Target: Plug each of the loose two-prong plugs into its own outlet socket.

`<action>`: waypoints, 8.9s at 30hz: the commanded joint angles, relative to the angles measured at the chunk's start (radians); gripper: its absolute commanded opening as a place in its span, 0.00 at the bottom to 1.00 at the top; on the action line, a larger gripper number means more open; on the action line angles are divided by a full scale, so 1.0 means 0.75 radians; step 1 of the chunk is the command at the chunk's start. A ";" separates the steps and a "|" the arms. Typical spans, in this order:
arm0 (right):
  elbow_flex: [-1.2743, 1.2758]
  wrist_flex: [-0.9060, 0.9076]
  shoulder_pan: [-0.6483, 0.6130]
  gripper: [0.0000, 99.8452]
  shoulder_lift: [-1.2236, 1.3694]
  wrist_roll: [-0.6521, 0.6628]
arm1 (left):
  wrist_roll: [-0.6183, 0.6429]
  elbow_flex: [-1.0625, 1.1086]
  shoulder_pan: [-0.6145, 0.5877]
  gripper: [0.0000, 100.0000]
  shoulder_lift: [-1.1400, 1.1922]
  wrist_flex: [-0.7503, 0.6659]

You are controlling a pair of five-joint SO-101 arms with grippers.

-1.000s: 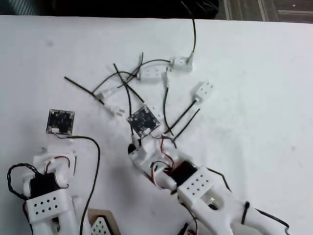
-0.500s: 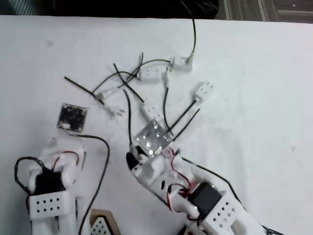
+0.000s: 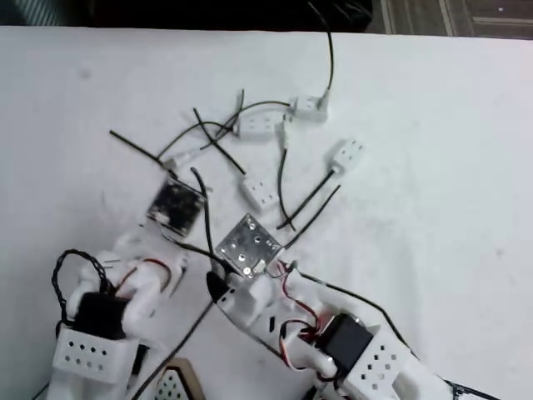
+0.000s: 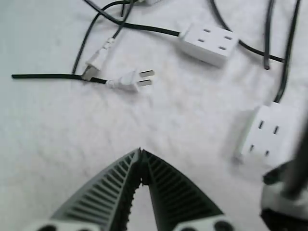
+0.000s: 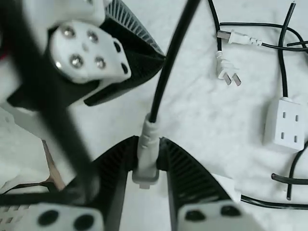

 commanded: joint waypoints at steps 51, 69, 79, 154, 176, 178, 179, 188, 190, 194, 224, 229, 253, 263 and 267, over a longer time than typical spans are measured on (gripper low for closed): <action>0.452 -0.478 0.238 0.02 0.005 -0.106 | 0.129 -0.029 -0.744 0.02 -0.017 -0.023; 0.403 -0.531 0.253 0.02 0.009 -0.135 | 0.129 0.090 -0.746 0.02 -0.017 -0.137; 0.170 -0.504 0.247 0.02 0.453 -0.235 | 0.129 0.094 -0.746 0.02 -0.017 -0.135; 0.307 -0.216 0.339 0.02 0.506 0.141 | 0.125 0.110 -0.744 0.02 -0.017 -0.137; 0.419 -0.705 0.584 0.02 0.512 0.143 | 0.125 0.106 -0.746 0.02 -0.017 -0.137; 0.421 -0.690 0.584 0.02 0.512 0.143 | 0.125 0.106 -0.746 0.02 -0.017 -0.137; 0.421 -0.666 0.584 0.02 0.512 0.143 | 0.125 0.106 -0.746 0.02 -0.017 -0.137; 0.333 -0.298 0.627 0.02 0.500 0.151 | 0.125 0.106 -0.746 0.02 -0.017 -0.137; 0.333 -0.269 0.639 0.02 0.500 0.153 | 0.125 0.113 -0.746 0.02 -0.017 -0.155; 0.333 -0.265 0.639 0.02 0.500 0.153 | 0.125 0.127 -0.746 0.02 -0.017 -0.186; 0.243 -0.091 0.639 0.06 0.500 0.151 | 0.125 0.129 -0.746 0.02 -0.017 -0.184; 0.182 -0.015 0.637 0.06 0.500 0.147 | 0.125 0.129 -0.746 0.02 -0.017 -0.184; 0.043 0.216 0.639 0.06 0.500 0.143 | 0.125 0.129 -0.746 0.02 -0.017 -0.182; 0.043 0.238 0.633 0.08 0.500 0.145 | 0.125 0.129 -0.746 0.02 -0.017 -0.182; 0.018 0.247 0.639 0.08 0.500 0.149 | 0.125 0.129 -0.746 0.02 -0.017 -0.182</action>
